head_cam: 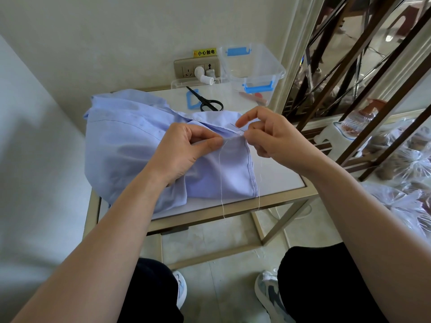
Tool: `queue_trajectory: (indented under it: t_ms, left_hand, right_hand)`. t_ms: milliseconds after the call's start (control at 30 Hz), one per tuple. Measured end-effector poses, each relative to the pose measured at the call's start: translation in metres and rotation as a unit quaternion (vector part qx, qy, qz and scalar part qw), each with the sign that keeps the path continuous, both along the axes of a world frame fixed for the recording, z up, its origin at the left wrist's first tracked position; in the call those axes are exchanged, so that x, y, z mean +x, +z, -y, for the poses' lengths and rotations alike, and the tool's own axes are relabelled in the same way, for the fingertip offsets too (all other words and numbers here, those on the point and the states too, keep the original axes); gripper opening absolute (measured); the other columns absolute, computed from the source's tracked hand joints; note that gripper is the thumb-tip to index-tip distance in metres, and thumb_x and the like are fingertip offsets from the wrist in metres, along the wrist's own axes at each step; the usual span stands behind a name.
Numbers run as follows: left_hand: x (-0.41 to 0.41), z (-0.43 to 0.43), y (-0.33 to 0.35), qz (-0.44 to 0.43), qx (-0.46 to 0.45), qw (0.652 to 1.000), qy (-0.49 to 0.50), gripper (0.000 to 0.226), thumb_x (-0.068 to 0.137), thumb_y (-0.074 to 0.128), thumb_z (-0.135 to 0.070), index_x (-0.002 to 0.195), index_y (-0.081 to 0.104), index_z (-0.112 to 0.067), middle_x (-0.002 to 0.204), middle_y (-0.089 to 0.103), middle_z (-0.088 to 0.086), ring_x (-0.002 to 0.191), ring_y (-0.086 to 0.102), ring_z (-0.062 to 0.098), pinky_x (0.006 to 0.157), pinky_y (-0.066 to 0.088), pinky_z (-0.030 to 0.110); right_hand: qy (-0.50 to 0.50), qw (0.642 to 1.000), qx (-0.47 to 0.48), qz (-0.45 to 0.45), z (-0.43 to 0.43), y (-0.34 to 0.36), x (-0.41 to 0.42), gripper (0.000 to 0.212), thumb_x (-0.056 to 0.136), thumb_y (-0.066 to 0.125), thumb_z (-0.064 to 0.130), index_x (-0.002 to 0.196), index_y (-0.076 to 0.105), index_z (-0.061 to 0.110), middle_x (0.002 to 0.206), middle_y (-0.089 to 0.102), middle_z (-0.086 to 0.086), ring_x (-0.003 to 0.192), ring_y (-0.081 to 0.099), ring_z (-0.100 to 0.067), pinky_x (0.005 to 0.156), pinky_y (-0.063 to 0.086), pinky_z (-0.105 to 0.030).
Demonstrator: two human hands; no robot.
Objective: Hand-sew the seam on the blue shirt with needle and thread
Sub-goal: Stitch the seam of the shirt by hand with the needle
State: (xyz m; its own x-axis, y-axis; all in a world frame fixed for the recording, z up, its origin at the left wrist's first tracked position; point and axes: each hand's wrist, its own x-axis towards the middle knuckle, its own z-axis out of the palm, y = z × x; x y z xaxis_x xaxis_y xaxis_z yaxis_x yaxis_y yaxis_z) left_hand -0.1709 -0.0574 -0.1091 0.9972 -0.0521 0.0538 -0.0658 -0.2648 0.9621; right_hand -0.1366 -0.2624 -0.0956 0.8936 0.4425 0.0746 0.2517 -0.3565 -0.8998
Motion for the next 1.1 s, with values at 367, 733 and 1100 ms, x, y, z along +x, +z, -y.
queue_trajectory:
  t_ms: [367,733,1100]
  left_hand:
    - [-0.001,0.001,0.001,-0.009,-0.006,1.0,-0.014,0.012,0.085,0.072,-0.009,0.096,0.076,-0.006,0.08,0.074,-0.007,0.075,0.065,-0.004,0.072,0.045,0.007]
    - [-0.001,0.001,0.001,-0.01,-0.011,0.999,-0.031,0.012,0.085,0.071,-0.009,0.096,0.075,-0.006,0.079,0.074,-0.009,0.077,0.065,-0.004,0.074,0.046,0.008]
    - [-0.001,0.002,0.001,-0.005,0.003,1.0,-0.031,0.007,0.085,0.071,-0.009,0.091,0.075,-0.012,0.076,0.074,-0.012,0.075,0.064,-0.004,0.073,0.046,0.008]
  right_hand:
    - [0.023,0.998,-0.047,0.028,0.001,0.001,-0.01,0.022,0.093,0.055,0.004,0.094,0.073,0.017,0.05,0.058,-0.002,0.047,0.051,-0.01,0.054,0.046,-0.022]
    - [0.03,0.997,-0.058,0.043,0.0,0.004,-0.013,0.027,0.09,0.052,-0.001,0.096,0.073,0.015,0.053,0.047,-0.025,0.042,0.045,-0.007,0.051,0.04,-0.016]
    - [0.028,0.997,-0.067,0.036,-0.002,0.002,-0.012,0.027,0.092,0.051,0.001,0.096,0.073,0.017,0.048,0.051,-0.011,0.044,0.044,-0.009,0.053,0.043,-0.021]
